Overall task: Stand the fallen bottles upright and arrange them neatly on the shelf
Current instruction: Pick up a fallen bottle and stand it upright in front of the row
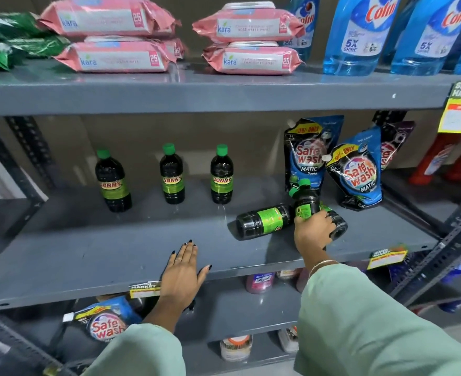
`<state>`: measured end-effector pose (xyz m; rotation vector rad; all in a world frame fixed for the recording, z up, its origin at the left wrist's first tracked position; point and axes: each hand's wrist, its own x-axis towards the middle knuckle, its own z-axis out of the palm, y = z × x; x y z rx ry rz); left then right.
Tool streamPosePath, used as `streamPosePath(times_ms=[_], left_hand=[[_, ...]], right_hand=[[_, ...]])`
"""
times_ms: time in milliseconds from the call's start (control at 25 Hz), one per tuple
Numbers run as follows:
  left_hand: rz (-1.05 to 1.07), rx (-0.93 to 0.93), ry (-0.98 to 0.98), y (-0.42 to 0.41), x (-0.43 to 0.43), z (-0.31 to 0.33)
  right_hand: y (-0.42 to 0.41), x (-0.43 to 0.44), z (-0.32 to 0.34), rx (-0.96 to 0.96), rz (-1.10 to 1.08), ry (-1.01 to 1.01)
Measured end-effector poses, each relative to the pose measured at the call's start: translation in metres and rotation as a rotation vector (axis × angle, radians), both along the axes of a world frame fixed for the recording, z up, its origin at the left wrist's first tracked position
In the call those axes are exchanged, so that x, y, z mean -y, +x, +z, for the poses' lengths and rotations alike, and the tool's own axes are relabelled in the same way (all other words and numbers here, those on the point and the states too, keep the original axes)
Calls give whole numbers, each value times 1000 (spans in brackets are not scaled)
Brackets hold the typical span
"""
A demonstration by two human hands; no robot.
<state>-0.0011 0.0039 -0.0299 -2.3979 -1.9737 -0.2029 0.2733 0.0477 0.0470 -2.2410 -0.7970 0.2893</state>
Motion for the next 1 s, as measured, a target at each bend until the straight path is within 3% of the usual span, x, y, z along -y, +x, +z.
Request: streamPosePath(times_ms=[520, 800, 1000], left_hand=[[-11, -5, -8, 0, -2, 2], [74, 26, 5, -22, -2, 9], [177, 48, 21, -76, 8, 18]], right_hand=[[-18, 10, 18, 40, -4, 249], [-58, -6, 44, 50, 167, 412], [-137, -21, 57, -14, 304, 434]])
